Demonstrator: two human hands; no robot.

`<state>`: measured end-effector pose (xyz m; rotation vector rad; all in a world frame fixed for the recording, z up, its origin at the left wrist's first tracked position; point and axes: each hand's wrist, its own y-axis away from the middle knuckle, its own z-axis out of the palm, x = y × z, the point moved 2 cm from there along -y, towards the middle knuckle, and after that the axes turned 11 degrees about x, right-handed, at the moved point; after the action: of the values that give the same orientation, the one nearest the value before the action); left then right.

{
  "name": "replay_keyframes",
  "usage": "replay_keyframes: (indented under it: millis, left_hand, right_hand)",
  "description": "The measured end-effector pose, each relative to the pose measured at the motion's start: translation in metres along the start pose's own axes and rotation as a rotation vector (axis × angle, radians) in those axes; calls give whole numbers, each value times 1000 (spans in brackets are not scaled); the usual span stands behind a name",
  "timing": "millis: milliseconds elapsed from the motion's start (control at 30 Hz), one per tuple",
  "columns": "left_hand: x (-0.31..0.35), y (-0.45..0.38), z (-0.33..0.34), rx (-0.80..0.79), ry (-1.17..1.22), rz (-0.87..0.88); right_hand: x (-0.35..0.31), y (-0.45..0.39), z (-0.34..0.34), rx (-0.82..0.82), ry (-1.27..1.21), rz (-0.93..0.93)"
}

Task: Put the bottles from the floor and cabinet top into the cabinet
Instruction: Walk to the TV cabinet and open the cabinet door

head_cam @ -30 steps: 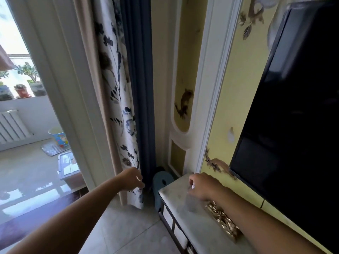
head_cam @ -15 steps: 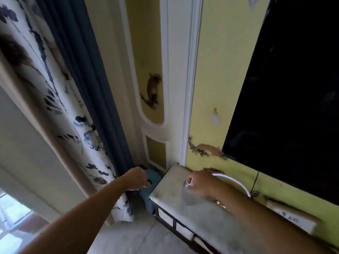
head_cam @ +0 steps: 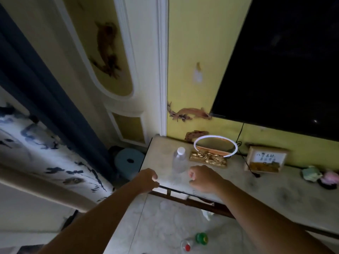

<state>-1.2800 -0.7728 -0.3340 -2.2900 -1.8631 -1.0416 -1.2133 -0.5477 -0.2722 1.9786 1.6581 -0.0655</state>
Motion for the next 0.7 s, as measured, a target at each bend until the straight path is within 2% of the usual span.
replay_keyframes:
  millis: [133,300,467,600,700]
  left_hand:
    - [-15,-24,60,-39,-11,-6]
    - [-38,-50,138,-11,71,-35]
    - [-54,-56,211,-49,51,-118]
    - [-81,-61,264,-38,61,-166]
    - [-98,-70,301,-16,5,-128]
  right_hand:
    - [42,-18,48,32,-15,38]
    - [90,-40,120,34,-10,-2]
    - [129,-52,196,43,-32,-27]
    - [155,-62,256,-50,-105,-16]
    - [175,-73,298,-74,-106,-19]
